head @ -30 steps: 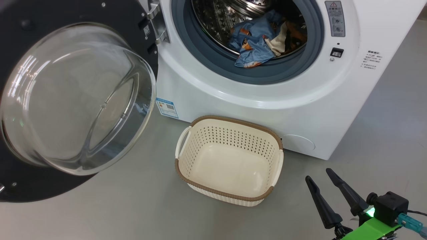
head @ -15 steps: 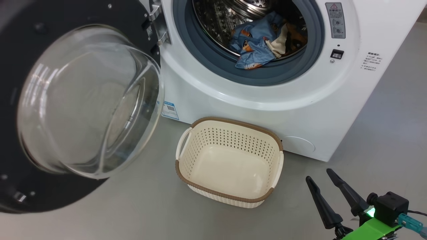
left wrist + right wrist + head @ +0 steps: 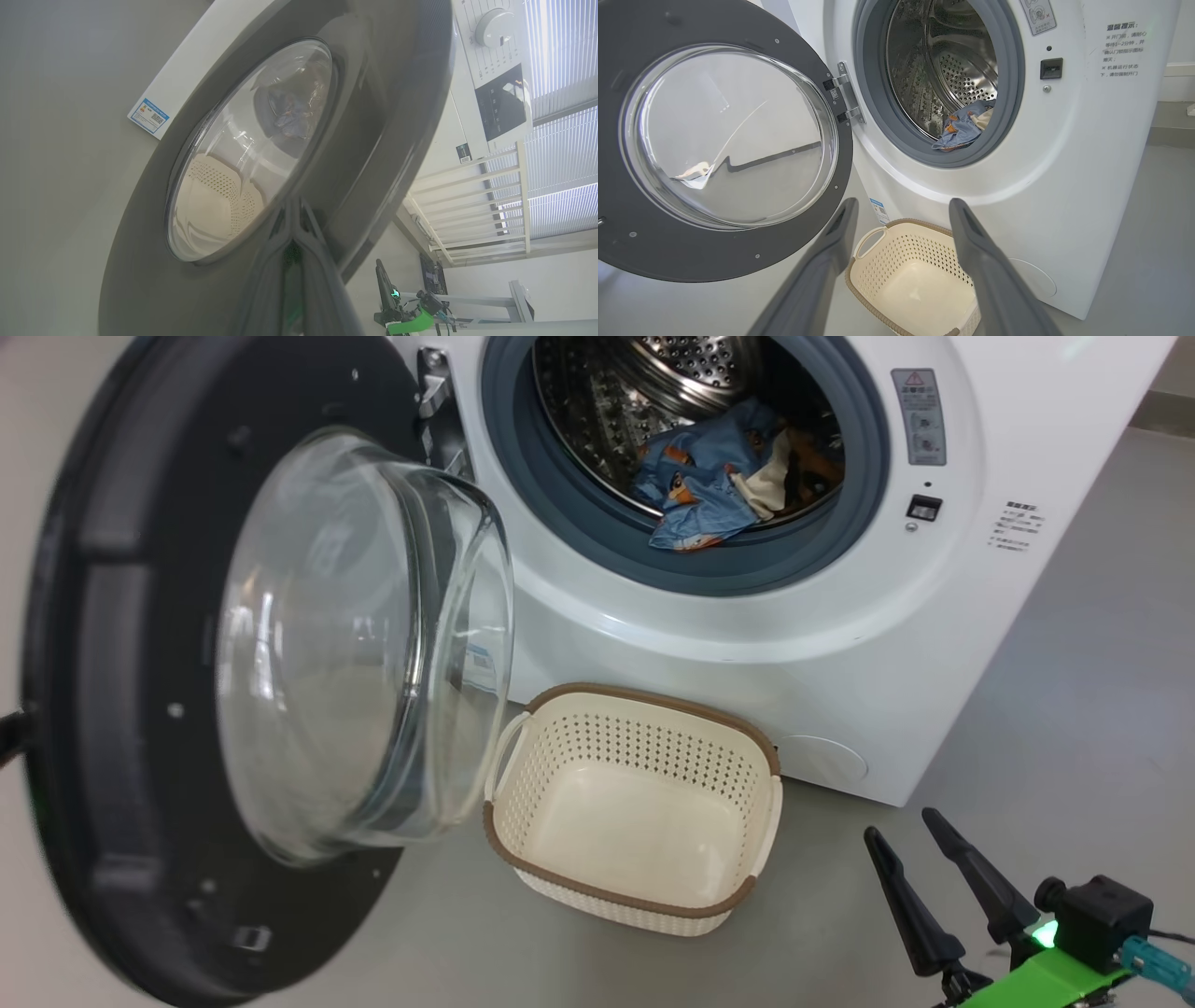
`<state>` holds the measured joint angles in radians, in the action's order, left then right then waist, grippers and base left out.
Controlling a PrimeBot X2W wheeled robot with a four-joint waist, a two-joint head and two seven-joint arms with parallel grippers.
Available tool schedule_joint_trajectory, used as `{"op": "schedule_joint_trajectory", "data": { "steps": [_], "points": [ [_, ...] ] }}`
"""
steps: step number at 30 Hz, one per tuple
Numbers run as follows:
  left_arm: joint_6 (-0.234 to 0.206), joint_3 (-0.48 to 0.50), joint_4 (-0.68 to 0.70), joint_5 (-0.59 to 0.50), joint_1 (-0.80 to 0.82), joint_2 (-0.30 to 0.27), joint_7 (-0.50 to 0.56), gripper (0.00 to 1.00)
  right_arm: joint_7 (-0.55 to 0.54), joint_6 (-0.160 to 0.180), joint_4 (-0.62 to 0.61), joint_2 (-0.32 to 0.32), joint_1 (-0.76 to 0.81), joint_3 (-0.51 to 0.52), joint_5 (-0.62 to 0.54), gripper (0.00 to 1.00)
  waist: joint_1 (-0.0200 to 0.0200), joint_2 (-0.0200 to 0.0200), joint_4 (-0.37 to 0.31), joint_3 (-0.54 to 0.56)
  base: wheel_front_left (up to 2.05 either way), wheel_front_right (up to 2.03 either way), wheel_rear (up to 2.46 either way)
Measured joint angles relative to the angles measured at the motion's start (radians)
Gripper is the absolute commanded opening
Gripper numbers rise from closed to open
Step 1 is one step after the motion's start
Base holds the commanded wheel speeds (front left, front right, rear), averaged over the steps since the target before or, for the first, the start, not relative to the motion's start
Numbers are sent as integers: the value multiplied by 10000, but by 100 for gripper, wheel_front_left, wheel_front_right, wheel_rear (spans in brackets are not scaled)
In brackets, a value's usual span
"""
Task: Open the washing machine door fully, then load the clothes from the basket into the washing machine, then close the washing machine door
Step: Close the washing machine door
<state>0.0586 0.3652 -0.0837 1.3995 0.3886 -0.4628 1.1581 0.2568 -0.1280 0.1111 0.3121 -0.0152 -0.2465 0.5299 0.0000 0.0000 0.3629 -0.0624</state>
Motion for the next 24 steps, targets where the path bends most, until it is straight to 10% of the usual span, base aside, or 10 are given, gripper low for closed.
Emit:
{"op": "schedule_joint_trajectory", "data": {
  "steps": [24],
  "points": [
    [608,-2284,1356,226,686,1684,-73,0,0,0,-36,-186,193,512,-2,100,0,0,-2097,-113,0,0,0]
  ]
}}
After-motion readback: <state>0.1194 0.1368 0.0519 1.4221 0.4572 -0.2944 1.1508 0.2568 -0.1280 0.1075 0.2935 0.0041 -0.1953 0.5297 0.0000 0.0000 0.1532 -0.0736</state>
